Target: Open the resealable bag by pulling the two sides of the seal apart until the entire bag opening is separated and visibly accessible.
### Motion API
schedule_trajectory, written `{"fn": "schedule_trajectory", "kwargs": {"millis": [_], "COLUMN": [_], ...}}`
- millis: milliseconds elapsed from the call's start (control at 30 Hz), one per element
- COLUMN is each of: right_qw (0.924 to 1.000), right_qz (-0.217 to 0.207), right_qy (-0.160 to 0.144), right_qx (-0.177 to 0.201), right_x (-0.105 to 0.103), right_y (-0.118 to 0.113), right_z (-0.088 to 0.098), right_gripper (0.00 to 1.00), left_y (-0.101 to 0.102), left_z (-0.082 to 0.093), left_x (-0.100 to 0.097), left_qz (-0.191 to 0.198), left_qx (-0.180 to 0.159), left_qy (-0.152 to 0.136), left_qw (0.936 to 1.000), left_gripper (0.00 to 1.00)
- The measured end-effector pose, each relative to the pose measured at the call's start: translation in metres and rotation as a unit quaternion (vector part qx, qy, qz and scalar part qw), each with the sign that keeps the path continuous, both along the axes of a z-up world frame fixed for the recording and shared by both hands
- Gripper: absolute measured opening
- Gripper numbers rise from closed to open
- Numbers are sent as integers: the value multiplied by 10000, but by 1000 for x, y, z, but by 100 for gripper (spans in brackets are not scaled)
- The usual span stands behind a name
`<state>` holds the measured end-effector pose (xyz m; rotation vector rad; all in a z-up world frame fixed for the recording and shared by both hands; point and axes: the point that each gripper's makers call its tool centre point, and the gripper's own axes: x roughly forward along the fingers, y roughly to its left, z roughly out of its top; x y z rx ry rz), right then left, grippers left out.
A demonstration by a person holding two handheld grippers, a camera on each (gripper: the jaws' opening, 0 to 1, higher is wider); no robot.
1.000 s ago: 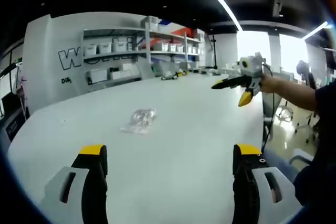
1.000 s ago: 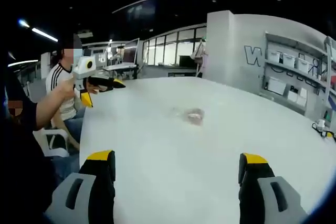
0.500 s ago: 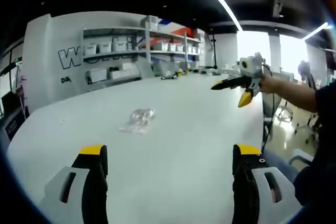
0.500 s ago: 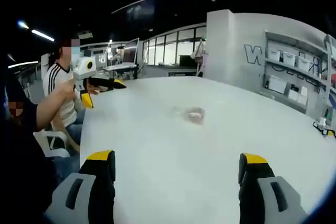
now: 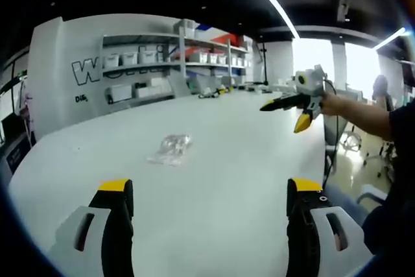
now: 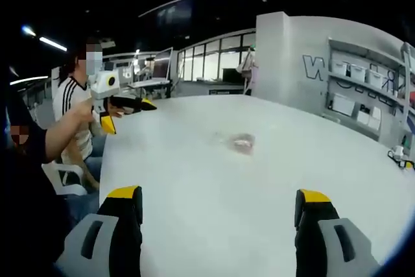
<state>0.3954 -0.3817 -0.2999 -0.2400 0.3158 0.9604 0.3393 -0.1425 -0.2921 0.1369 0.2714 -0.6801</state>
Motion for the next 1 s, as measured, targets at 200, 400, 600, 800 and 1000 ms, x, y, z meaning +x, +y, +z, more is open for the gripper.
{"fn": "schedule_trajectory", "kwargs": {"millis": [200, 400, 600, 800, 1000], "right_qw": [10000, 10000, 10000, 10000, 10000], "right_qz": [-6, -6, 7, 5, -8], "right_qy": [13, 10, 1, 1, 6], "right_qx": [9, 9, 9, -12, 18], "right_x": [1, 2, 2, 1, 2], "right_y": [0, -1, 1, 1, 1], "right_z": [0, 0, 0, 0, -1], "right_gripper": [99, 99, 99, 99, 99], "left_y": [-1, -1, 0, 0, -1], "left_z": [0, 1, 1, 1, 2], "left_x": [-1, 0, 1, 0, -1], "left_qz": [-6, -6, -1, 1, -2], "left_qx": [-2, -7, -2, -3, 11], "left_qy": [-6, -10, -8, 2, -22], "left_qw": [10000, 10000, 10000, 10000, 10000], "left_gripper": [97, 97, 97, 97, 97]}}
